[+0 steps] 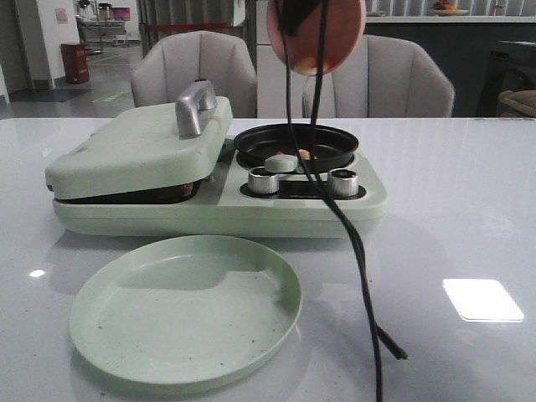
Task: Make breakfast with bread and shrimp
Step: 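Tilt the pink bowl over the black frying pan to pour shrimp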
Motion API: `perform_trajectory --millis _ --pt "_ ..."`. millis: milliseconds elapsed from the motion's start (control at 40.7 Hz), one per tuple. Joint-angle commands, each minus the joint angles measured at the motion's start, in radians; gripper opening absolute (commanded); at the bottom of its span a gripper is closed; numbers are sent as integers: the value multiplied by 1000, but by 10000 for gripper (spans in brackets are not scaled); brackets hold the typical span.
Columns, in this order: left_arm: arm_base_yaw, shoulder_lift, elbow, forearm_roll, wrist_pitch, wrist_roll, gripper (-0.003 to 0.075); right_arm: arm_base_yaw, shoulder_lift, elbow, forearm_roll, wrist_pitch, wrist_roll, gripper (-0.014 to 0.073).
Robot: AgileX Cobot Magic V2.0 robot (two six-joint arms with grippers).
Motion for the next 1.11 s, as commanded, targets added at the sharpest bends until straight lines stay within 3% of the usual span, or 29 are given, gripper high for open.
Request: perform_trajectory --millis 0,271,713,984,1082 --pt "-5 1 -30 -2 -68 -9 101 0 -22 -33 -68 43 -40 45" --pt "-5 1 -30 -2 -68 -9 101 0 -29 -38 -149 98 -72 45" --pt "-5 1 -30 -2 -68 -9 101 1 -81 -44 -150 117 -71 45" --pt "-5 1 -30 -2 -68 -9 101 1 -83 -44 -124 112 -57 45" --pt "-5 1 -30 -2 -68 -9 101 1 -114 -44 -38 114 -55 45"
